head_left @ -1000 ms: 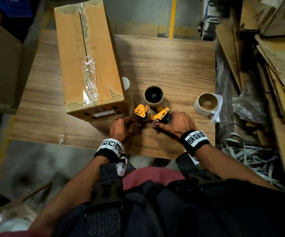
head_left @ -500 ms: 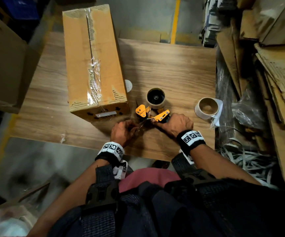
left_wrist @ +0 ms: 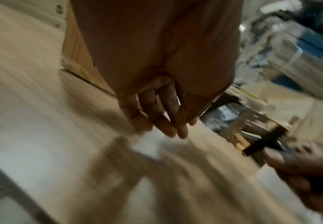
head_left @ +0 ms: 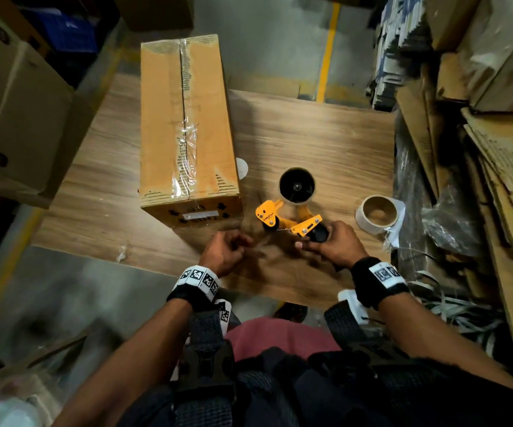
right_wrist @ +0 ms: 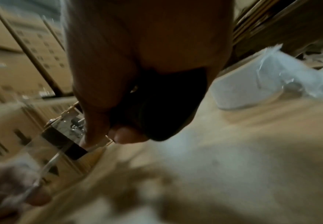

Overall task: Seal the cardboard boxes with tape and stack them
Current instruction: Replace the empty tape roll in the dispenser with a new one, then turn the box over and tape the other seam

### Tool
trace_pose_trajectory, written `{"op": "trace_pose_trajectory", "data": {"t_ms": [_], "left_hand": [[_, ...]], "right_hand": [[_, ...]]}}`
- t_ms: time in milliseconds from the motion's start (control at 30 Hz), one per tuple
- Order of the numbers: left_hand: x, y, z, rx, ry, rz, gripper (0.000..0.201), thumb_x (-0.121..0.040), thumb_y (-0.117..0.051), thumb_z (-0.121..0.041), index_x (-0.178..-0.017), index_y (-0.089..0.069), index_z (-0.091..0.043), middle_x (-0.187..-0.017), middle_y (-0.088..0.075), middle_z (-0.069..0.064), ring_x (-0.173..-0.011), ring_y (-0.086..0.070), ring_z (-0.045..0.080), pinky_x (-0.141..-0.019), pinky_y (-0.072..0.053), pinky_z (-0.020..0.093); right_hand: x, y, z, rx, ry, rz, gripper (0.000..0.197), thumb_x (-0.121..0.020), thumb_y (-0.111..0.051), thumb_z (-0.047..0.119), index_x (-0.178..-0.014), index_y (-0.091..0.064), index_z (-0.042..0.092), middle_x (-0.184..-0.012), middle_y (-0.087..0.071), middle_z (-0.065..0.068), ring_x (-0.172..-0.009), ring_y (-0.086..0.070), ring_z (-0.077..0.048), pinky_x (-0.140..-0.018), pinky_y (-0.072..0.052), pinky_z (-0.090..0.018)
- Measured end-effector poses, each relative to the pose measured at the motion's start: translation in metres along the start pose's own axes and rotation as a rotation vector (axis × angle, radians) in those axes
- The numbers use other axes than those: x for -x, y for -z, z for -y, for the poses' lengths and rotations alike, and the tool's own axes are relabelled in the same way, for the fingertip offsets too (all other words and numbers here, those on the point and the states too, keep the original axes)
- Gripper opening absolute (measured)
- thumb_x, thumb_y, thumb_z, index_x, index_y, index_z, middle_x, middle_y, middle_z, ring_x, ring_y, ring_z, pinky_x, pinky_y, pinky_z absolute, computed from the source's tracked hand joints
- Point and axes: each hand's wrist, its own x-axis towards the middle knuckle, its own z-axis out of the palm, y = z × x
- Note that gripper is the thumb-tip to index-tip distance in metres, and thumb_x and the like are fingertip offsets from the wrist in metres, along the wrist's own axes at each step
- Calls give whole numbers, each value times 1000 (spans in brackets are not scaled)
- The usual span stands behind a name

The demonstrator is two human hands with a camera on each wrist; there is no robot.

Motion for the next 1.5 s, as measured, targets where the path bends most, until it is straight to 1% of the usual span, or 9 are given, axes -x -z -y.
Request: {"op": "trace_pose_trajectory", "data": {"t_ms": [67,167,367,533,767,900,1067,1333,1500], "left_hand": [[5,-1,-16,238,23,8,42,-92,-54,13,-91,-74,-24,-92,-78,-3,-79,-71,5,-75,-54,30],[13,-1,-47,730,213,66,24,-104,-46,-6,-104,-69,-12,-94,-79,6,-73,-66,20,-62,-52,27],[19,-6,-85,1065,331,466,73,-100,-44,-66,-139,-60,-7,-132,-70,18,-111,-70,32,-95,-52,45],[34,-6,-96,1356,335,386,38,-94,-68,-41,-110,-74,-7,-99,-75,7,-83,-70,20,-90,-57,40],[52,34,-108,1168,291,191,21,-84,-77,-22,-99,-70,-9,-82,-70,2,-61,-54,11,-58,-47,24],[63,62,-103,1093,304,140,33,-93,-74,-14,-124,-70,-3,-99,-75,7,-72,-64,14,-67,-53,28],[71,87,-94,1129,352,65,28,-85,-76,-27,-108,-76,-12,-99,-77,4,-80,-71,19,-83,-48,37],[75,160,-74,1047,246,-130,20,-93,-73,-5,-111,-71,4,-95,-78,17,-74,-74,21,-61,-59,29],[76,201,-59,854,181,-228,16,-91,-75,-1,-103,-71,10,-77,-75,16,-59,-72,18,-55,-61,30]], "right_hand": [[10,6,4,-60,51,-40,44,-65,-92,58,-81,-72,22,-56,-69,2,-48,-68,-13,-48,-53,-30],[22,17,17,-144,87,-87,37,-67,-93,51,-90,-74,29,-57,-68,2,-46,-66,-15,-38,-46,-27],[34,36,41,-237,131,-168,35,-68,-95,44,-78,-70,23,-62,-68,6,-51,-67,-13,-38,-42,-21],[37,44,52,-344,167,-177,35,-68,-97,39,-83,-74,17,-61,-69,3,-49,-64,-15,-41,-43,-22],[41,44,67,-452,199,-139,36,-67,-97,34,-92,-76,20,-65,-71,-7,-50,-62,-17,-42,-48,-34],[36,34,76,-492,231,-125,39,-64,-98,29,-92,-76,15,-64,-71,-8,-49,-60,-19,-44,-49,-35],[33,24,99,-487,250,-115,34,-67,-98,28,-93,-77,21,-66,-72,-10,-57,-65,-22,-52,-55,-55],[33,1,153,-456,415,-121,21,-81,-85,6,-97,-78,17,-67,-72,-9,-57,-63,-33,-46,-50,-44],[22,-15,166,-380,544,-47,22,-82,-84,2,-102,-77,9,-73,-75,1,-53,-60,-3,-51,-46,-21]]}}
